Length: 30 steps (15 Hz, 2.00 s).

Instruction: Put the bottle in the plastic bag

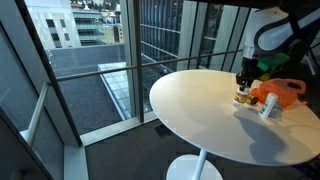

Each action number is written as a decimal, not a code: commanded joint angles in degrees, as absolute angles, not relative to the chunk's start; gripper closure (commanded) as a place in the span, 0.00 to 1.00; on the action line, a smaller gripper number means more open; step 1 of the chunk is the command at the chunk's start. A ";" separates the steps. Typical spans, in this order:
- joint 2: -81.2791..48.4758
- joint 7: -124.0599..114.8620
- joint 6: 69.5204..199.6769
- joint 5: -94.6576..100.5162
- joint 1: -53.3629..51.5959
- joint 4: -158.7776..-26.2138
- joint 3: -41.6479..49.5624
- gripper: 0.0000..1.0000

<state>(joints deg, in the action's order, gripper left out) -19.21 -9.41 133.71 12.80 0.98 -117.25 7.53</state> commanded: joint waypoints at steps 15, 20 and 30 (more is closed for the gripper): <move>-11.15 -13.35 126.92 14.50 8.45 -109.08 15.08 0.81; -11.06 -12.95 126.61 14.99 11.38 -110.30 16.87 0.81; -15.37 -11.19 133.11 15.61 12.72 -115.65 17.29 0.81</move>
